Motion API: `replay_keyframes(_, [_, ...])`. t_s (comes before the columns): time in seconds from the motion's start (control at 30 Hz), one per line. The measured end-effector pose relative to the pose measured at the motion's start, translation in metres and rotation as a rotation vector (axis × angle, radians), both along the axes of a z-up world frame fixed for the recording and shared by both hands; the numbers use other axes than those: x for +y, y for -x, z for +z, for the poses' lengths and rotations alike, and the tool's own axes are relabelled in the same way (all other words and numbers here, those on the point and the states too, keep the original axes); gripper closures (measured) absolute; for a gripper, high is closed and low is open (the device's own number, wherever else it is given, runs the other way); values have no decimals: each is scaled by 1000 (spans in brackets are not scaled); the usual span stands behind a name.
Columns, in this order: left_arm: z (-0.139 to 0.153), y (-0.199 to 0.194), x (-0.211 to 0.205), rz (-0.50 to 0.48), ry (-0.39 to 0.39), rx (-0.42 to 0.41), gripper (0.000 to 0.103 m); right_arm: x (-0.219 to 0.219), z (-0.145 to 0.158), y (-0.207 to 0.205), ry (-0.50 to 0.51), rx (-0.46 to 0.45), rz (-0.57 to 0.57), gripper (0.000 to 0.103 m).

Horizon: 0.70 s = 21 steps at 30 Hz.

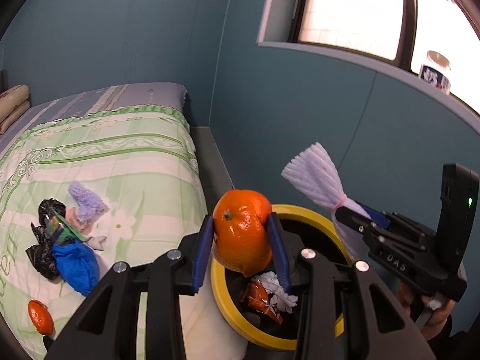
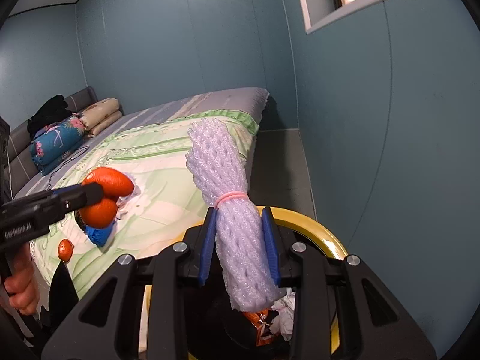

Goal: Collect trash
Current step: 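Carry the foam net and orange in both grippers over the bin, then open both grippers to drop the net and orange into the bin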

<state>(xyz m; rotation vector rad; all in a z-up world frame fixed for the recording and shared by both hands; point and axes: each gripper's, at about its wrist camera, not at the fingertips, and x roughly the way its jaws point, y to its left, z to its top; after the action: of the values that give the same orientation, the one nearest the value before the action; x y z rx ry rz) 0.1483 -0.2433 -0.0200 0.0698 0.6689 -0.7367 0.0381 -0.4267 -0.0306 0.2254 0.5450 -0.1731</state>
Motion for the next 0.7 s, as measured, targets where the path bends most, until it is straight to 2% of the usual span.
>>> replay_keyframes(0.43, [-45, 11, -35, -98, -71, 86, 68, -21, -21, -7, -72, 95, -40, 74])
replay_keyframes(0.6, [-51, 15, -40, -123, -83, 99, 67, -27, -27, -10, -86, 111, -63, 72])
replay_keyframes(0.7, [-51, 18, -41, -125, -85, 90, 66, -30, -28, -10, -91, 110, -71, 68])
